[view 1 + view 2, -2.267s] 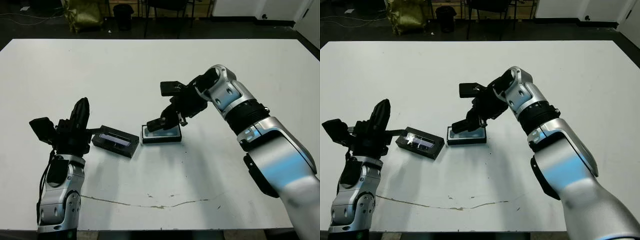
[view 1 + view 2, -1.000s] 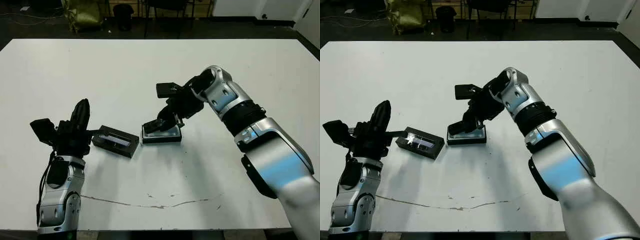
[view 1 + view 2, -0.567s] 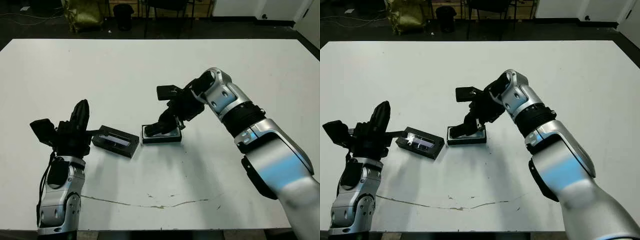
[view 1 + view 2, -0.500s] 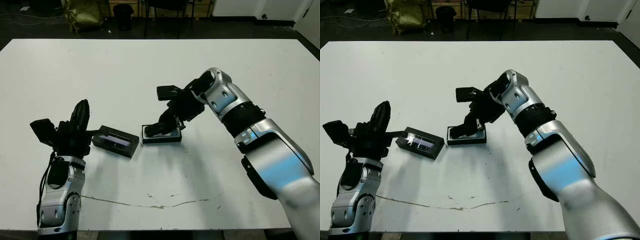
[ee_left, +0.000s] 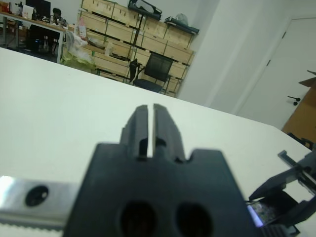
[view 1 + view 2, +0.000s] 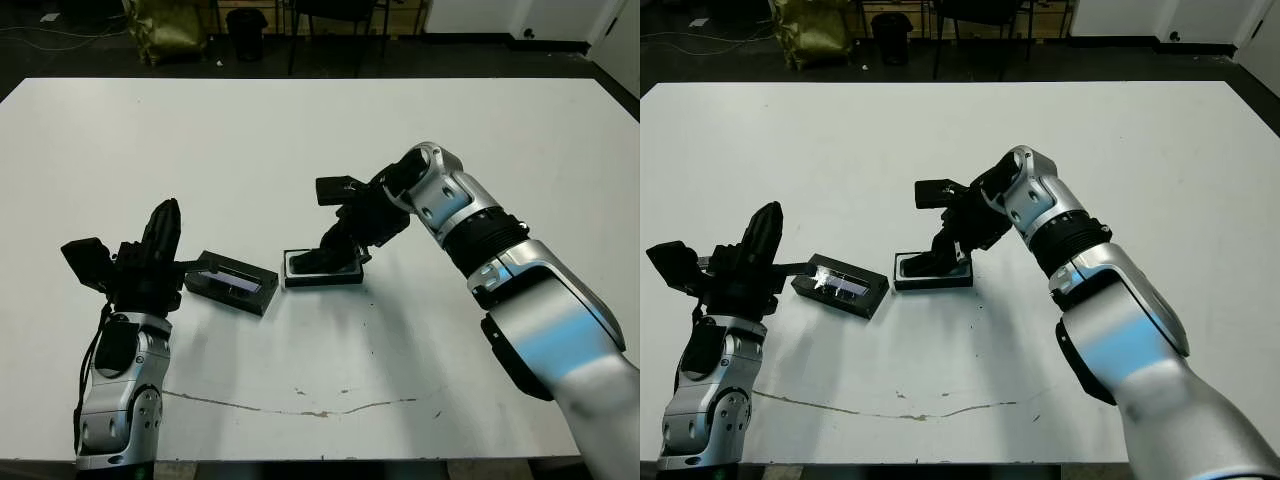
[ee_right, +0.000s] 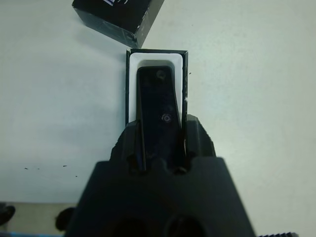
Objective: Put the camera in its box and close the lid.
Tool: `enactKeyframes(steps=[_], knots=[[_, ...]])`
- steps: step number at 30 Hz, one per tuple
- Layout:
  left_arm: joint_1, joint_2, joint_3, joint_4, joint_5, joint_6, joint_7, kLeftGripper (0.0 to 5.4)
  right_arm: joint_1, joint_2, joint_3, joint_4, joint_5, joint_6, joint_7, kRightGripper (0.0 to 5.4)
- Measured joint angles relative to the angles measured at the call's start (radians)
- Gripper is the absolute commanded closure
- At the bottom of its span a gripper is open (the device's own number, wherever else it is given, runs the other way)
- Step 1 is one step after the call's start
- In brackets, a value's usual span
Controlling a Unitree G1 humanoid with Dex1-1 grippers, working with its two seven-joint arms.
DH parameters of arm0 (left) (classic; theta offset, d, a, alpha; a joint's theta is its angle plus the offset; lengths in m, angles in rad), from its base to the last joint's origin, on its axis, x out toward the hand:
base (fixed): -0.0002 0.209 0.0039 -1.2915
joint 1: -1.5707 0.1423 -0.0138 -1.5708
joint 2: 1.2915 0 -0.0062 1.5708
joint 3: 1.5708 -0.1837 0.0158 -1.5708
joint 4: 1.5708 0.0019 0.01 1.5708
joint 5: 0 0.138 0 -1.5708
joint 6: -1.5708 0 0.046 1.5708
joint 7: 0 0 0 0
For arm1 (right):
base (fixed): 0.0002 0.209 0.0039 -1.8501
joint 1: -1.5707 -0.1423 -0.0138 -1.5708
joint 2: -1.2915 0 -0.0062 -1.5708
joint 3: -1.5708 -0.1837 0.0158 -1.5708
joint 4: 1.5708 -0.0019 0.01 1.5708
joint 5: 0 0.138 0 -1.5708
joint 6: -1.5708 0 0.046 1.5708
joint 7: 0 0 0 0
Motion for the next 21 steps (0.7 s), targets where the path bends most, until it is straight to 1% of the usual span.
enactKeyframes(steps=[3,11,21], knots=[[0.0,-0.001,0.001,-0.001,-0.006,0.006,0.003,5.4,0.0,0.003,0.009,-0.005,-0.011,-0.014,-0.009,4.71],[0.001,-0.002,0.0,-0.001,0.001,0.004,0.004,5.4,-0.001,0.021,0.011,-0.004,-0.014,-0.014,-0.018,4.71],[0.005,-0.002,0.0,-0.001,-0.001,0.003,0.01,5.4,0.0,0.026,0.019,-0.017,-0.022,-0.014,-0.021,4.71]])
